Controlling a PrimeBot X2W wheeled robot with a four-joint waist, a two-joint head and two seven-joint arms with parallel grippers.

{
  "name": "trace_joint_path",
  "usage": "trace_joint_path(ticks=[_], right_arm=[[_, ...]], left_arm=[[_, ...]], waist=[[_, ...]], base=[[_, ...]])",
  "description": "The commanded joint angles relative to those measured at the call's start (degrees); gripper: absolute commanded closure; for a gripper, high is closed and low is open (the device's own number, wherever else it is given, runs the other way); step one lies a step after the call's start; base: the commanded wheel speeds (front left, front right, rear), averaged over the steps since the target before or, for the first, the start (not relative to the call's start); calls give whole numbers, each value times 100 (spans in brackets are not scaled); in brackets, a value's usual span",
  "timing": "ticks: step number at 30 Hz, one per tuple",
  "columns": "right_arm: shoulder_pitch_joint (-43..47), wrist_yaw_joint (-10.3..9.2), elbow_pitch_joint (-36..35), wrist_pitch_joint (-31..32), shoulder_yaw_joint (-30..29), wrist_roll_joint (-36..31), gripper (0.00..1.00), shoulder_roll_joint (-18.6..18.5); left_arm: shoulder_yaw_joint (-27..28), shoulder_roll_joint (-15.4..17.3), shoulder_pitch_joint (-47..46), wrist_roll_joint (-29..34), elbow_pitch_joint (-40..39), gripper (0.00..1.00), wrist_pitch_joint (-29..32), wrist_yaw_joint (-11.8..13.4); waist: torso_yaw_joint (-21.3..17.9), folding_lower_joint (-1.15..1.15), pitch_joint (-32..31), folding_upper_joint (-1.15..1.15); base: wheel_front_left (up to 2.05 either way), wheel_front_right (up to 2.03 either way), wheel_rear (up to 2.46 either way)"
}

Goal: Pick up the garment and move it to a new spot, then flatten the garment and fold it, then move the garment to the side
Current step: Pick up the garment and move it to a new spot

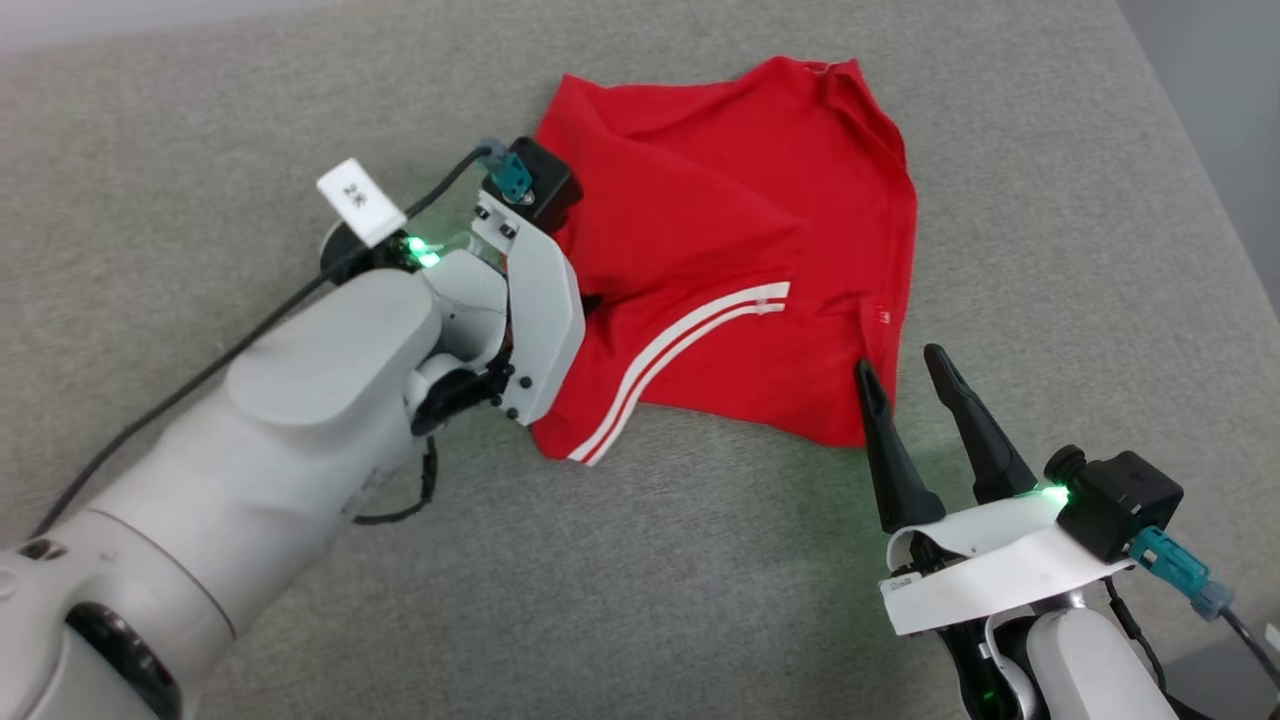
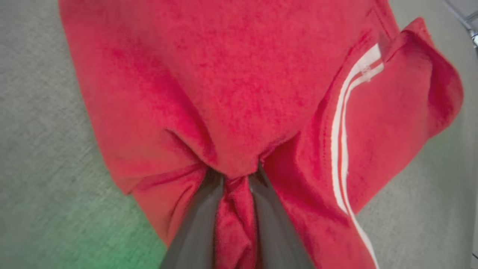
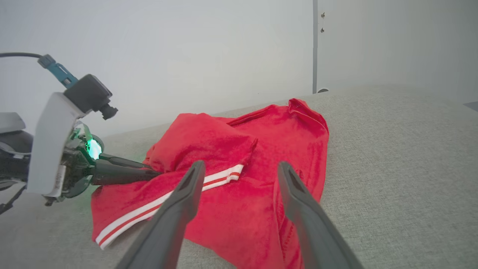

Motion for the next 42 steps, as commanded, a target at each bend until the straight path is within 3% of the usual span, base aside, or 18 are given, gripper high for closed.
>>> trace_joint_path(ticks=[1,10,16,22,27,33,42], right_arm=[[20,-2,41,-4,-55,-110,0,14],[229,-3,376,-4,-365,-990,0,-13],[517,-3,538,-4,-694,-1230,0,-359],[863,-3,632,-3,-1008,-1140,0,-670],[1108,-3,642,-3,-1252,-1047,0,-828],[1363,-3,634,12,-1396,-1001,0,-930],[1659,-3,439,16,-1727,-871,0,-939]], left_arm=[[-134,-74,299,-145,78,0,-136,25],[163,-73,499,-1241,-428,0,-1898,19],[348,119,1227,-1598,-485,0,-3220,19],[738,193,2343,-1566,-159,0,-3688,19],[2294,181,3508,-707,-241,0,-3684,77],[4082,8,4995,865,-1128,0,-3687,375],[5724,-312,6529,2796,-2571,0,-3688,453]], waist=[[248,0,-205,0],[1284,0,-1042,0],[1962,0,-1646,0],[2526,0,-2070,0],[2840,0,-2297,0],[3000,0,-2451,0],[2908,0,-2531,0]], base=[[0,0,0],[0,0,0],[0,0,0],[0,0,0],[0,0,0],[0,0,0],[0,0,0]])
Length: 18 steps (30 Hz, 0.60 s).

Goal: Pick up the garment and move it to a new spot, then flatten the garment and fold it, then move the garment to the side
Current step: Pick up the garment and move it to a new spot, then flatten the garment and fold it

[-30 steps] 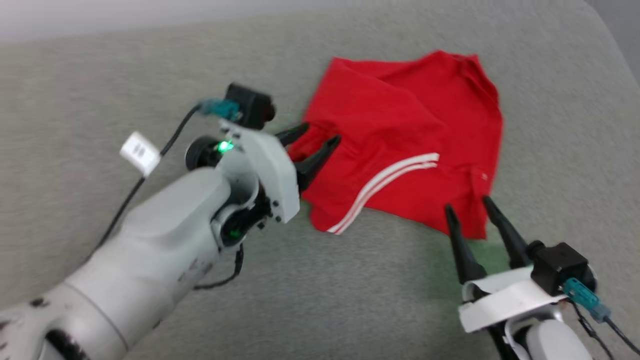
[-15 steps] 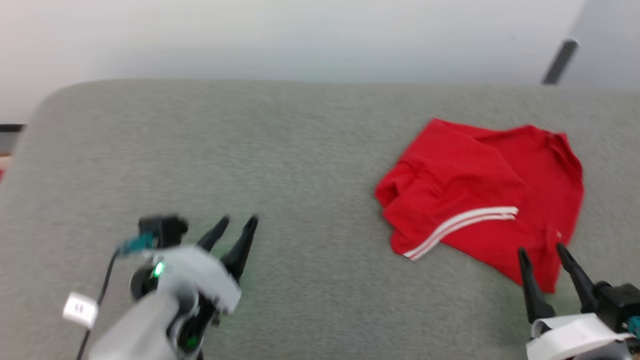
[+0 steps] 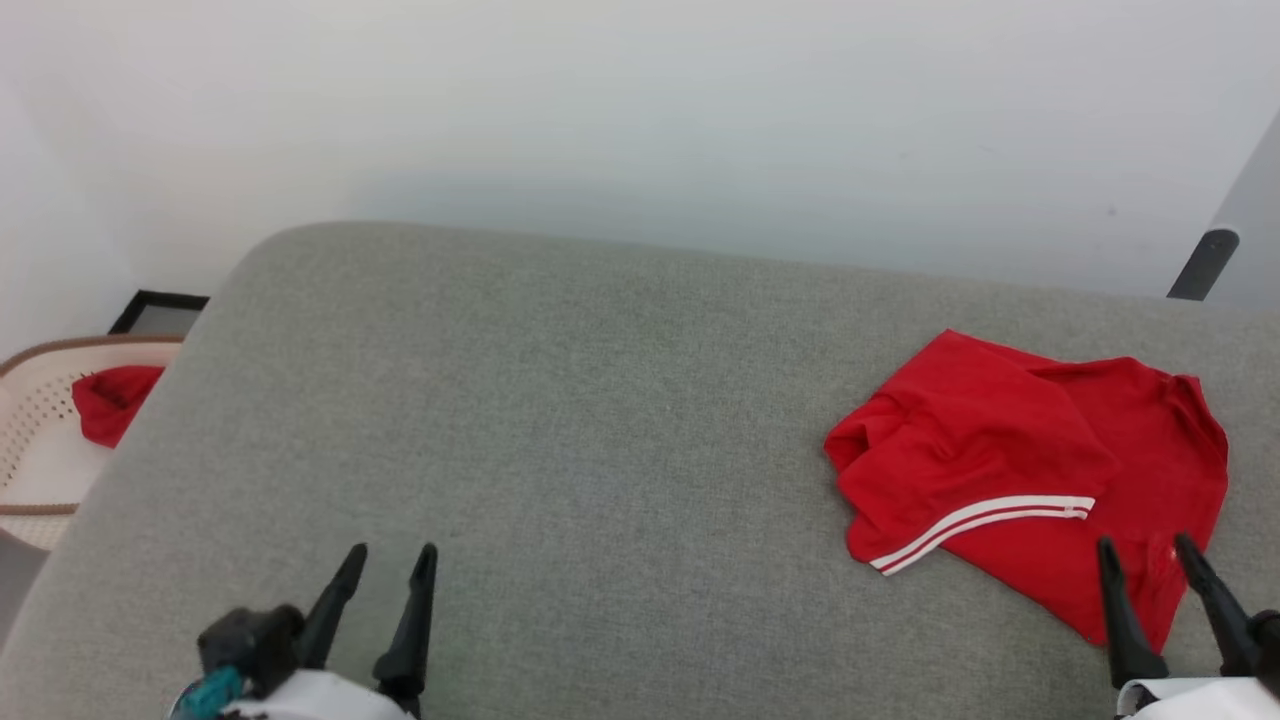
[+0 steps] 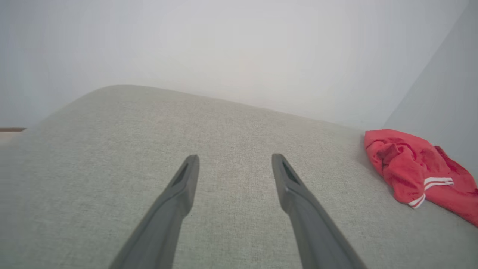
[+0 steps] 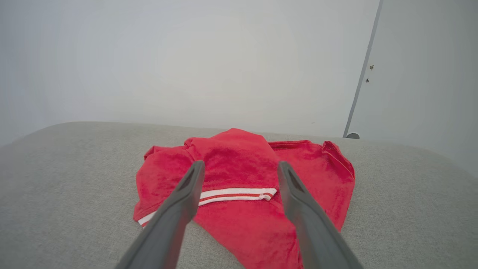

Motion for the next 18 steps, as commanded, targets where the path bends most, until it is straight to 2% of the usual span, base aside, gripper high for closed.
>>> trace_joint_path(ticks=[1,7,18], right_arm=[[122,-4,-69,-8,-90,55,0,-2],[211,-4,-269,4,-233,73,0,50],[190,-4,-265,2,-182,32,0,162]], left_arm=[[216,-79,224,340,-222,0,3,-34],[831,-379,714,1106,-782,0,3,-170],[1063,-724,826,1680,-677,0,2,-384]], waist=[[-24,0,-45,-1],[-147,0,-15,-1],[-266,0,45,-1]], base=[[0,0,0],[0,0,0],[0,0,0]])
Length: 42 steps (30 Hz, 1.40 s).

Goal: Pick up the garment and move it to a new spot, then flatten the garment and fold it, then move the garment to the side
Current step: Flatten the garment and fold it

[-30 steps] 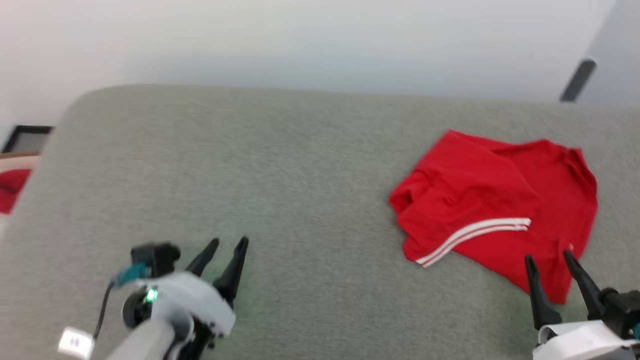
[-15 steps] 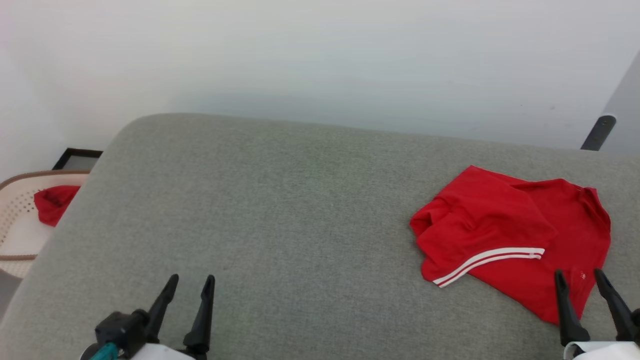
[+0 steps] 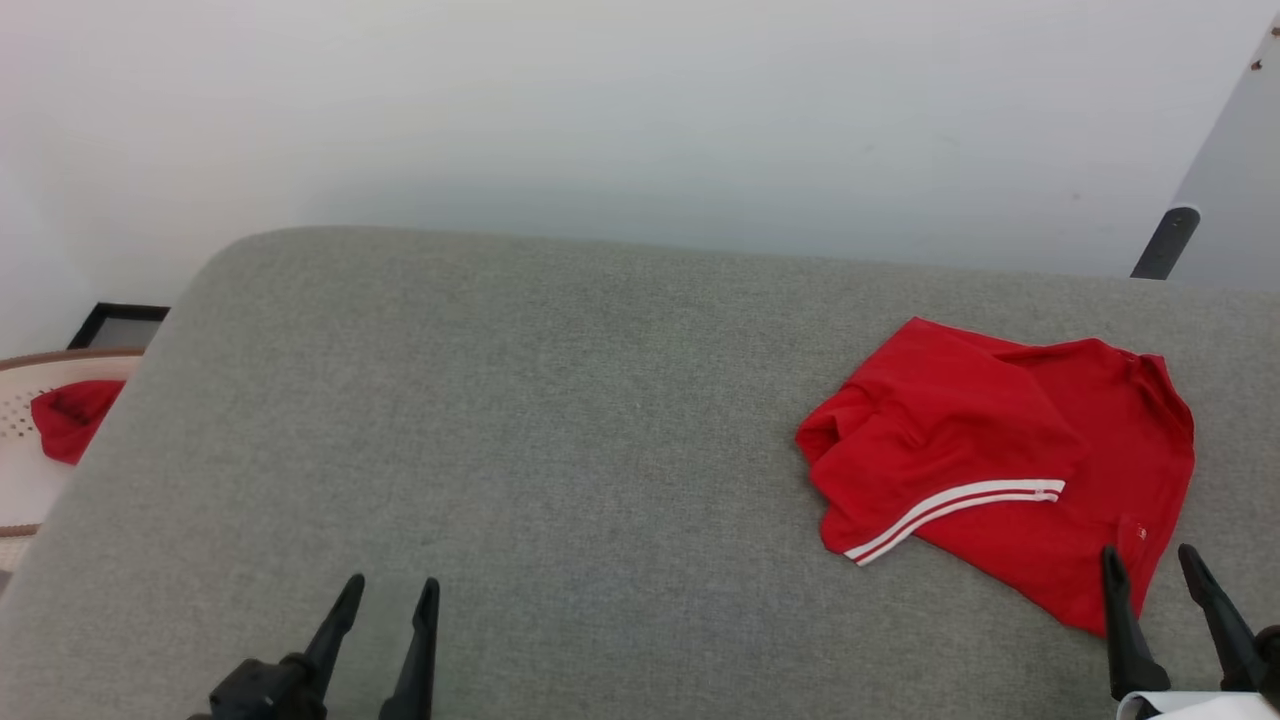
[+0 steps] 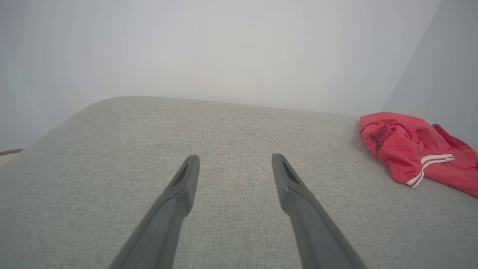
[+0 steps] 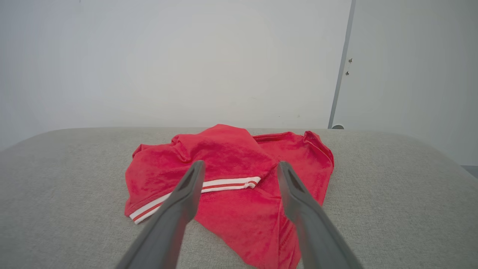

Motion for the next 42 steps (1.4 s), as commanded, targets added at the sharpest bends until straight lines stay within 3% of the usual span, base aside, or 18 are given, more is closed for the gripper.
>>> trace_joint_path(ticks=[1,14,17,23,27,32,37,42], right_arm=[[-42,-4,1,-6,14,-20,0,9],[-235,-4,94,-24,211,-62,0,94],[-285,-4,98,-32,231,-39,0,121],[-392,-4,143,-39,242,-16,0,184],[-606,-4,127,-43,271,7,0,254],[-884,-4,63,-45,273,-1,0,355],[-1111,-4,22,-46,284,17,0,499],[-1337,-4,57,-45,435,63,0,640]], left_arm=[[17,-25,-40,50,0,0,2,-37],[69,-99,-281,125,67,0,2,-88],[-207,-4,-555,77,80,0,2,-91],[-1726,474,-2290,-303,330,0,348,-93],[-3171,630,-3873,-1164,645,0,1374,-87],[-5070,624,-5534,-2621,1023,0,3134,-87],[-6204,503,-6702,-3901,1238,0,4178,-89],[-6666,402,-7266,-4384,1693,0,4654,-89]], waist=[[-20,0,6,0],[-233,0,34,0],[-280,0,47,0],[-362,0,170,0],[-552,0,431,0],[-861,0,893,0],[-1203,0,1361,0],[-1595,0,1730,0]], base=[[0,0,0],[0,0,0],[0,0,0],[0,0,0],[0,0,0],[0,0,0],[0,0,0],[0,0,0]])
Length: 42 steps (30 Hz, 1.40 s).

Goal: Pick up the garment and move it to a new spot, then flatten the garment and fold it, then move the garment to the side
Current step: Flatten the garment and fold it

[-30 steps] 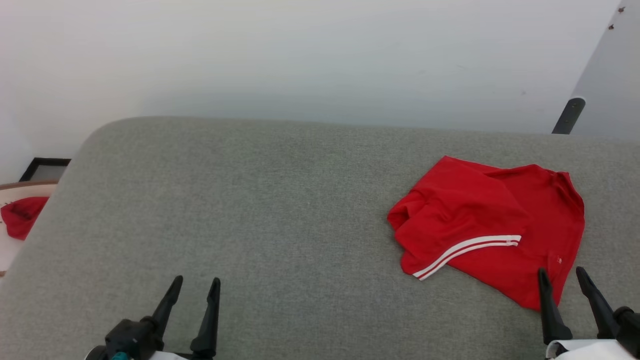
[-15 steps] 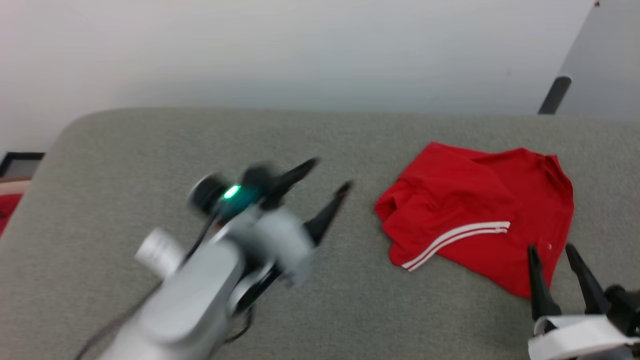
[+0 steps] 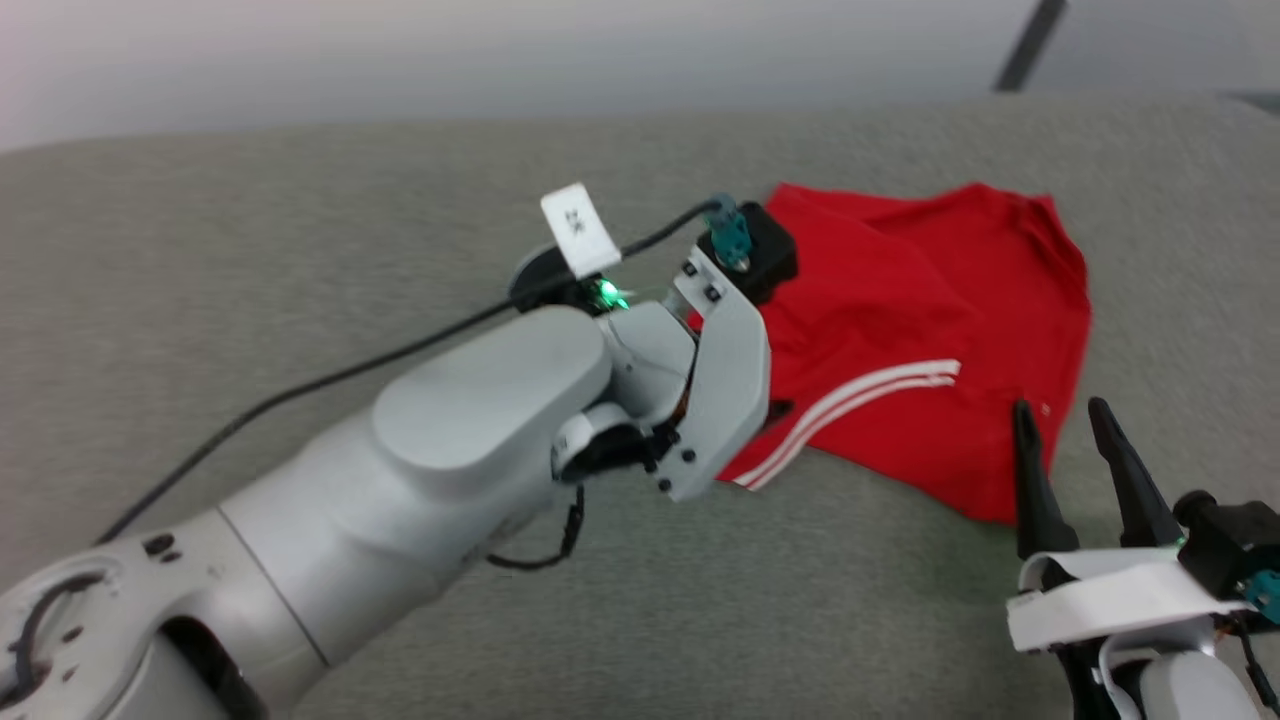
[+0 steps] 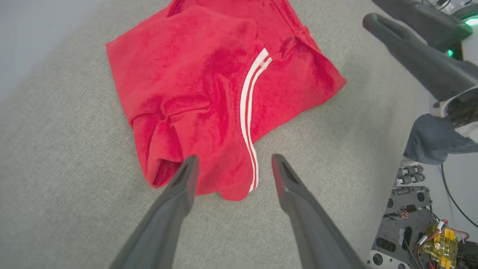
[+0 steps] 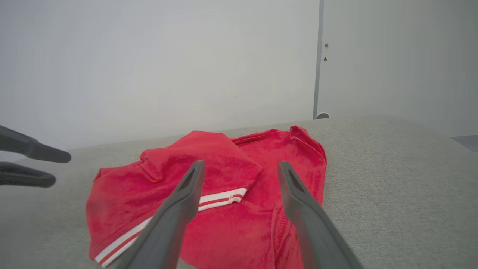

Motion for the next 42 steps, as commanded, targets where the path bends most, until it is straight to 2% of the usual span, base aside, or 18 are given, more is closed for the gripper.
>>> trace_joint_path(ticks=[1,7,13,14,15,16,17,23,24,25,26,30,33,38,42], right_arm=[[-145,-4,11,-28,65,39,0,47],[-305,-4,77,-28,240,117,0,129],[-394,-4,83,-28,303,134,0,161],[-399,-4,74,-28,292,135,0,165],[-407,-4,67,-28,286,131,0,167],[-408,-4,63,-28,274,124,0,168],[-394,-4,61,-28,262,112,0,167],[-283,-4,57,-28,120,35,0,170],[-283,-4,57,-28,120,35,0,170],[-244,-4,50,-28,81,-14,0,156],[-244,-4,50,-28,81,-14,0,156],[-133,-4,53,-28,43,-71,0,99],[-103,-4,43,-28,12,-90,0,52],[-65,-4,23,-28,40,-115,0,-3],[-226,-4,-29,-28,141,-72,0,-18]], left_arm=[[-58,0,-129,47,147,0,105,-13],[-110,-19,92,255,733,0,236,-13],[-116,16,332,399,1055,0,109,-13],[-123,0,363,439,1110,4,63,-13],[-129,-17,388,432,1152,49,3,-13],[-134,-33,414,388,1199,82,-60,-13],[-140,-61,433,379,1223,100,-101,-13],[-55,-179,223,-581,1259,100,-540,-13],[-55,-179,223,-581,1259,100,-540,-13],[241,-220,155,-1156,1189,100,-693,-13],[241,-220,155,-1156,1189,100,-693,-13],[1272,-255,318,-2663,1016,100,-690,-13],[1921,-133,390,-3308,921,100,-746,-13],[2447,0,371,-3656,1585,100,-903,-9],[2655,-10,40,-3661,2677,100,-1226,331]], waist=[[-573,0,551,0],[-958,0,769,0],[-1119,0,869,0],[-1117,0,882,0],[-1110,0,895,0],[-1093,0,895,0],[-1061,0,886,0],[-726,0,728,0],[-726,0,728,0],[-568,0,650,0],[-568,0,650,0],[-305,0,458,0],[-134,0,343,0],[20,0,293,0],[-55,0,485,0]], base=[[0,0,0],[0,0,0],[0,0,0],[0,0,0],[0,0,0],[0,0,0],[0,0,0],[0,0,0],[0,0,0],[0,0,0],[0,0,0],[0,0,0],[0,0,0],[0,0,0],[0,0,0]])
